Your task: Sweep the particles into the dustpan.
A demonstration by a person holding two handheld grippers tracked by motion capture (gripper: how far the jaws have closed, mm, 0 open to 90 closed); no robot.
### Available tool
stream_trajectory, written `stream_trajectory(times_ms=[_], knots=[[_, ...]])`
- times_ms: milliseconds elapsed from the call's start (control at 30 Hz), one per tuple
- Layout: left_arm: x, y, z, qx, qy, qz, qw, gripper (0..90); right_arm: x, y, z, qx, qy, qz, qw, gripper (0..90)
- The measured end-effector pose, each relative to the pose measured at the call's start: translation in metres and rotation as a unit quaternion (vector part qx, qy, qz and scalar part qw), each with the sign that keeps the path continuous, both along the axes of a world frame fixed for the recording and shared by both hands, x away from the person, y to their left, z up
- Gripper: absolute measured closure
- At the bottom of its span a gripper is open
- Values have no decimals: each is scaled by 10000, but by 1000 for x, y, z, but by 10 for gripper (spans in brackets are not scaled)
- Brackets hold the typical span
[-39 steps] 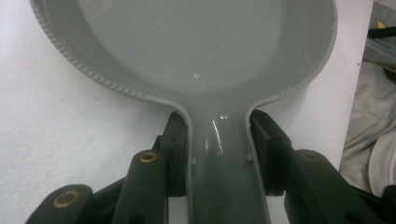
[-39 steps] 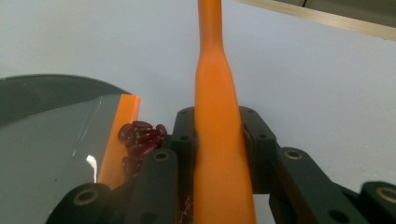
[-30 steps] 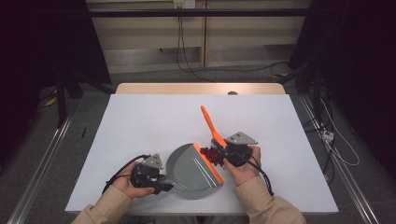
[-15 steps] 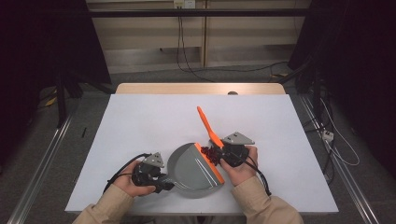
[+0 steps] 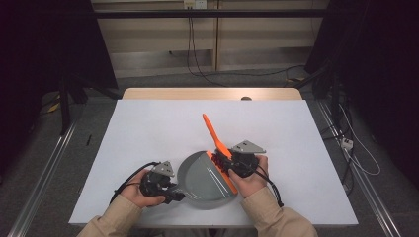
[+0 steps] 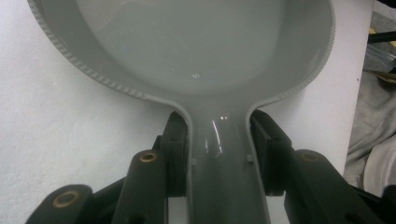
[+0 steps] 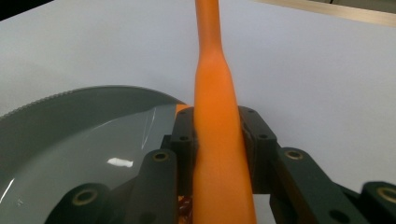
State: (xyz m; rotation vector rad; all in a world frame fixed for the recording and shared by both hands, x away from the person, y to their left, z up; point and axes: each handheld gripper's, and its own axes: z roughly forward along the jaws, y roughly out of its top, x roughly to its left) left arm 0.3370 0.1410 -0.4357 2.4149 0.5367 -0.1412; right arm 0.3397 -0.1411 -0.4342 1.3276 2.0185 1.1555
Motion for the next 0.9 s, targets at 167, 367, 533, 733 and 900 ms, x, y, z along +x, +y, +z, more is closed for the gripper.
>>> stream_trajectory(times_ms=[167, 367, 533, 733, 900], knots=[[-1, -1, 1, 62, -35, 100, 9999, 626, -1, 5, -1, 34, -29, 68, 10000, 708], [0, -1, 0, -34, 39, 74, 10000, 627, -4, 12, -1, 155, -64, 160, 9997, 709], [0, -1, 0, -70, 56, 110, 9999, 627, -6, 17, 1, 161, -129, 248, 9995, 709], [-1, 0, -1, -49, 21, 183, 9998, 627, -13, 32, 10, 418, -160, 568, 9974, 714], [1, 4, -1, -97, 58, 193, 9997, 628, -2, 24, 17, 438, -296, 465, 9975, 713]])
